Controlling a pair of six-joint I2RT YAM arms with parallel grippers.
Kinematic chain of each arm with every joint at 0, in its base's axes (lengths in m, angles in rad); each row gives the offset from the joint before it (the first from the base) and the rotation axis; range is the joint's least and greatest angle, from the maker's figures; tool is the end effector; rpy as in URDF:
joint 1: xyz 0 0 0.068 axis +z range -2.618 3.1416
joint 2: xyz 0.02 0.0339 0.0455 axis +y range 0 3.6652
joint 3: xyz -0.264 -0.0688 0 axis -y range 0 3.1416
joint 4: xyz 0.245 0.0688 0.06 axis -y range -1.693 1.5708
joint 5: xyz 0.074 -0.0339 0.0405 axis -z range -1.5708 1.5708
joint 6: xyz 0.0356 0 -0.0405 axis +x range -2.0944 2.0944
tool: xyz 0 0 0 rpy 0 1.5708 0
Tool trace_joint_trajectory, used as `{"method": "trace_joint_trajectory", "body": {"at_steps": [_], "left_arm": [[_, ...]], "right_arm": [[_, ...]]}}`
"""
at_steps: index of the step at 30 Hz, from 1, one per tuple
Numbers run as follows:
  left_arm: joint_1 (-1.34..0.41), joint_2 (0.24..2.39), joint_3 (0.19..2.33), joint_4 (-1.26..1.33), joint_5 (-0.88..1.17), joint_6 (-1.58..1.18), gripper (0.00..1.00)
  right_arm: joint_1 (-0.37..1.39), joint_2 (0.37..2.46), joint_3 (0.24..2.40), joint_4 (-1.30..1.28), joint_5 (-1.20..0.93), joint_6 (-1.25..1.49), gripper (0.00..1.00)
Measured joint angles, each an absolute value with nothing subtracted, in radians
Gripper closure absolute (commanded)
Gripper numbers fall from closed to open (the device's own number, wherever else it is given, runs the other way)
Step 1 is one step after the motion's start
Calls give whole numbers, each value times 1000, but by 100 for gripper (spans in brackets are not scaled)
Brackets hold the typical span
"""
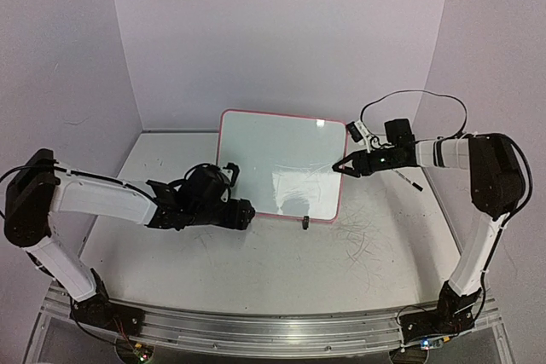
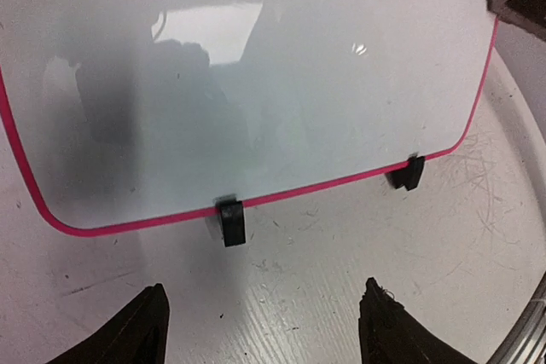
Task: Write a sentence on the whiteboard
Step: Move the whiteboard to the center of the board.
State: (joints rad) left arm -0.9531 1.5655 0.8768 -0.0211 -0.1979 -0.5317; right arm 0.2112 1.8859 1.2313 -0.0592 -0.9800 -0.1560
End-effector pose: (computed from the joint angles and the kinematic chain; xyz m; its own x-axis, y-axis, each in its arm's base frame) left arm 0.1960 -0.2637 0.1971 -0.6868 0.1084 -0.7187 0.4232 0.8636 -0.2741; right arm 0.3885 0.1135 0.2015 -0.5189 -0.1998 -0.8312 -0.8212 0.3867 0.4197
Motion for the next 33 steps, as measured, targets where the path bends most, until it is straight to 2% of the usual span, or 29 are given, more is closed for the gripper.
{"method": "trace_joint_trajectory", "body": {"at_steps": [7,13,19,22,26,33], "left_arm": [[-954,1778,916,18,-196,-540,40],[-954,1876,979,51,-222,-525,50],[-954,1908,1011,82,-254,-524,74],[-953,1921,1013,87,-268,-521,80],[-951,1936,1014,90,-283,-540,91],[-971,1953,1013,100,-339,-572,98]], "right_arm": [[225,1837,1198,-45,-876,-76,45],[226,1817,1177,-38,-847,-39,51],[229,1812,1145,12,-842,-24,46],[230,1800,1130,24,-823,-3,45],[235,1778,1115,26,-781,39,37],[233,1683,1073,27,-660,85,10]]}}
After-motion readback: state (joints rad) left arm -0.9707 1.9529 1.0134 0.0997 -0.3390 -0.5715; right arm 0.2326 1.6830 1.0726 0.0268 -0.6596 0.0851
